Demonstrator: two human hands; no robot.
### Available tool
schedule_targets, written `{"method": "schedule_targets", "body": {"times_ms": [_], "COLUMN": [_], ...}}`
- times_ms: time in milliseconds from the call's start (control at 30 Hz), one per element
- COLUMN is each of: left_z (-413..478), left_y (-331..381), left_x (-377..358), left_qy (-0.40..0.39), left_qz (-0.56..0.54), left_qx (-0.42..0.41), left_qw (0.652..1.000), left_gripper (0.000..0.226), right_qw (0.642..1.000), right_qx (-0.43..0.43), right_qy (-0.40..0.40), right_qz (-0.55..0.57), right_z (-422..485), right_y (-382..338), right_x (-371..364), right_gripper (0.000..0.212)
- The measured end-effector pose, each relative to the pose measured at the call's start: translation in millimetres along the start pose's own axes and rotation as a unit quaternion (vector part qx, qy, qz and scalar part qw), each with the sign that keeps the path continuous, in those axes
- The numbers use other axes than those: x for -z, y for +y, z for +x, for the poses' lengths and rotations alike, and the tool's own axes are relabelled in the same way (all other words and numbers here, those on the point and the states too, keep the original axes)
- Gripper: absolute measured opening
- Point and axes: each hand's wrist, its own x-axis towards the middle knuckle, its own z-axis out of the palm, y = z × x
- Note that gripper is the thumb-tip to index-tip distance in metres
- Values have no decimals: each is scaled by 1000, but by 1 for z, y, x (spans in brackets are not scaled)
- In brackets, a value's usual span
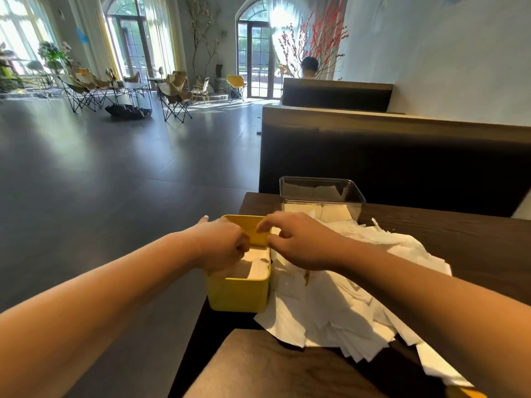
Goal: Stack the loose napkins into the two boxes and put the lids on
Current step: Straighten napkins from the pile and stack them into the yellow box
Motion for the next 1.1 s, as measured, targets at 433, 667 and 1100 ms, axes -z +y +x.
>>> {"method": "schedule_targets", "body": {"times_ms": [433, 667, 1100], "left_z": [-60, -83, -105], "left_y": [70, 85, 105], "left_x": [-8, -31, -85], "left_qy": [244, 287, 249], "left_qz": [-53, -136, -203], "left_qx": [16, -9, 15], "left_qw": [968, 948, 947], "left_gripper": [31, 23, 14], "right_qw": [970, 992, 998], "right_qx": [-18, 8, 0], "right_qy": [-82, 2, 63], "right_qz": [-226, -123, -11], "right_z": [-70, -91, -108], "right_y": [35, 48, 55], "right_x": [-38, -42, -52], "right_gripper": [77, 55, 22]}}
